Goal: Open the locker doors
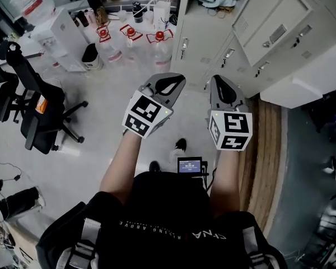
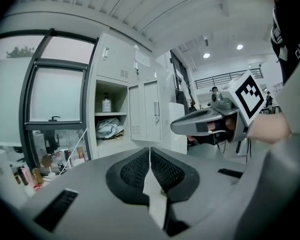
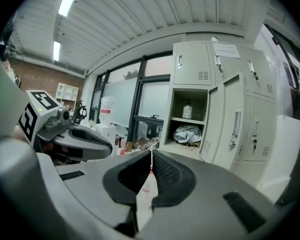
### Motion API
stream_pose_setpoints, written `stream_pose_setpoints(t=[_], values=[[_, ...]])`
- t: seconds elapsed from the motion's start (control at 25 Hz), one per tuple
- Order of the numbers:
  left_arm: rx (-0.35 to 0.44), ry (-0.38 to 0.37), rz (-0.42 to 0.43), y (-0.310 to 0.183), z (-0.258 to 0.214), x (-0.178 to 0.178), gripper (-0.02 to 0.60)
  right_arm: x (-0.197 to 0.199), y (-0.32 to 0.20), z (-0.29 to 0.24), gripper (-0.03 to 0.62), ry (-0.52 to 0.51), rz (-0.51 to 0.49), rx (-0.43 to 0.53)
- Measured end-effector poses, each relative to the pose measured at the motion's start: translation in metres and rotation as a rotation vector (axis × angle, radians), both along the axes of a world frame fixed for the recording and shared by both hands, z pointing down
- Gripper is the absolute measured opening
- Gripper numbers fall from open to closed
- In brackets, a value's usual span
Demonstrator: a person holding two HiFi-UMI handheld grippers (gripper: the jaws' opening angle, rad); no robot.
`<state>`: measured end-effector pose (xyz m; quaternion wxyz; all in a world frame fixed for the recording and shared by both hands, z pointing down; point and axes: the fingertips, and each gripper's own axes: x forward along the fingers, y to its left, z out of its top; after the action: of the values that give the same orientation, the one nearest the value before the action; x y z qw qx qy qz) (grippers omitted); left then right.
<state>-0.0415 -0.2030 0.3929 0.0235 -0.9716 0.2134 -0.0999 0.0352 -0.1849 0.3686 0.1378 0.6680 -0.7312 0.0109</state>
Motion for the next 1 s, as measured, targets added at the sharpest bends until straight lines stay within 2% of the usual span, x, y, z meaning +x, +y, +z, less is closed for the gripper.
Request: stream_pose_setpoints(t=[0.24, 0.44, 0.56, 0.64, 0.76, 0.88, 1.0], values=[[-0.031, 0.051, -0.047, 0.033, 0.004, -0.012, 0.025, 0.006, 0.044, 0.000, 0.035, 0.036, 0.029, -0.026], [0.043, 0.035, -0.101, 0.049, -0.009, -0.005, 0.025, 0.008, 0.057, -0.016, 0.035, 0.062, -0.037, 0.011], [0.112, 0.000, -0.113, 0.065, -0.017, 0.020, 0.025, 0.022, 0.073, -0.023, 0.035, 0.100, -0.078, 0.016], [0.156, -0.035, -0.082, 0.081, -0.016, 0.049, 0.029, 0.042, 0.082, -0.025, 0.035, 0.094, -0.092, 0.021], [0.156, -0.050, -0.012, 0.105, -0.013, 0.088, 0.118, 0.070, 0.091, -0.025, 0.035, 0.070, -0.088, 0.021], [0.141, -0.038, -0.006, 0.113, -0.017, 0.100, 0.120, 0.080, 0.096, -0.025, 0.035, 0.056, -0.096, 0.033], [0.170, -0.066, -0.027, 0.111, -0.024, 0.099, 0.120, 0.079, 0.098, -0.026, 0.035, 0.024, -0.109, 0.050]])
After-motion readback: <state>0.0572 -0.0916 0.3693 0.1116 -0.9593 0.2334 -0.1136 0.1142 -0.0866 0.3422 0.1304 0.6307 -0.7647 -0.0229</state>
